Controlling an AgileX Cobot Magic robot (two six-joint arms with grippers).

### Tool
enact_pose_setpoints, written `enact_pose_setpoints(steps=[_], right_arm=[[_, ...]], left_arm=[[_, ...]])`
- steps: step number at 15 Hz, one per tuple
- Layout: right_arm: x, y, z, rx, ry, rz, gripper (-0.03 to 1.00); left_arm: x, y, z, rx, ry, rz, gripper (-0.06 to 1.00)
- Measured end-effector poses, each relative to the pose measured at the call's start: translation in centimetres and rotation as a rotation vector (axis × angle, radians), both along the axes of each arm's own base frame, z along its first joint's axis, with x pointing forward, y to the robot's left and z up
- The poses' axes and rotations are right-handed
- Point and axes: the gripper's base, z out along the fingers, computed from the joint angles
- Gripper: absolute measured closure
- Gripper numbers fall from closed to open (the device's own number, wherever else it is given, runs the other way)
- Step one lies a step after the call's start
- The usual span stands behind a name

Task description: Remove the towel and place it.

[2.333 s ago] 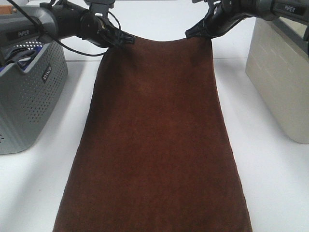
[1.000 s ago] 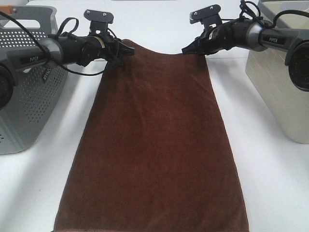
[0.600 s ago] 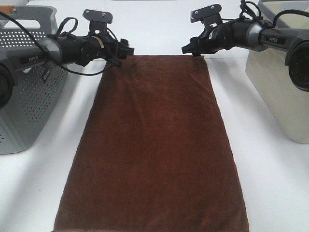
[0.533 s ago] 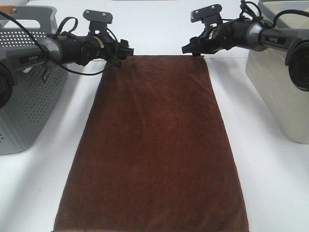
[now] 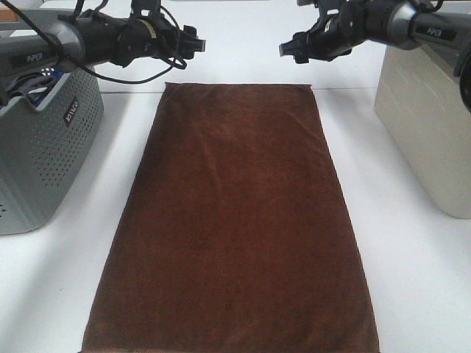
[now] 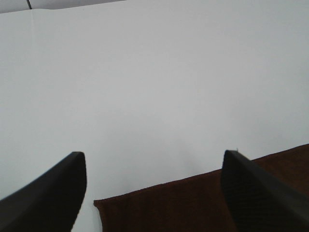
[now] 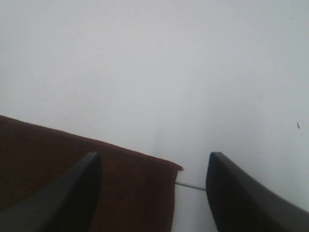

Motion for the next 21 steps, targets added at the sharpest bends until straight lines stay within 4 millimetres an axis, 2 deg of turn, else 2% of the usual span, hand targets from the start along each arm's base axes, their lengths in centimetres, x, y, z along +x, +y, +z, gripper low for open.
enact_pose_setpoints(steps=[1,2,3,4,7,9,11,14,18,21], right_arm=[[-0.2,-0.1,1.5,0.013,-0.002,-0.008,0.36],[-0.8,-0.2,3.9,0.024,0.002,-0.017,0.36],[-1.2,-0.3,5.8,0.036,0.001,-0.025,0.36],[-2.2,-0.3,8.7,0.044,0.011,-0.03,0.36],[-5.2,-0.3,14.1,0.034,0.071,-0.039,0.36],[-7.5,-0.9,17.2,0.02,0.146,-0.056,0.36],[-9.8,-1.6,19.4,-0.002,0.228,-0.076,0.36],[-12.2,-2.4,21.1,-0.028,0.331,-0.098,0.36],[-13.6,-2.8,22.2,-0.038,0.375,-0.108,0.36],[-15.5,-2.9,25.1,0.004,0.326,-0.063,0.36]], left_arm=[[-0.2,0.0,0.9,0.007,0.015,0.005,0.21],[-0.7,-0.2,2.4,0.022,0.049,0.014,0.21],[-0.9,-0.2,3.1,0.028,0.061,0.019,0.21],[-2.1,-0.4,6.6,0.046,0.102,0.033,0.21],[-4.8,-0.8,12.6,0.083,0.14,0.04,0.21],[-7.2,0.1,16.7,0.134,0.187,0.055,0.21],[-10.0,1.5,20.8,0.184,0.238,0.076,0.21],[-13.5,3.1,24.9,0.205,0.293,0.105,0.21],[-16.1,4.4,26.3,0.252,0.417,0.15,0.21],[-18.0,5.1,28.6,0.237,0.375,0.153,0.21]])
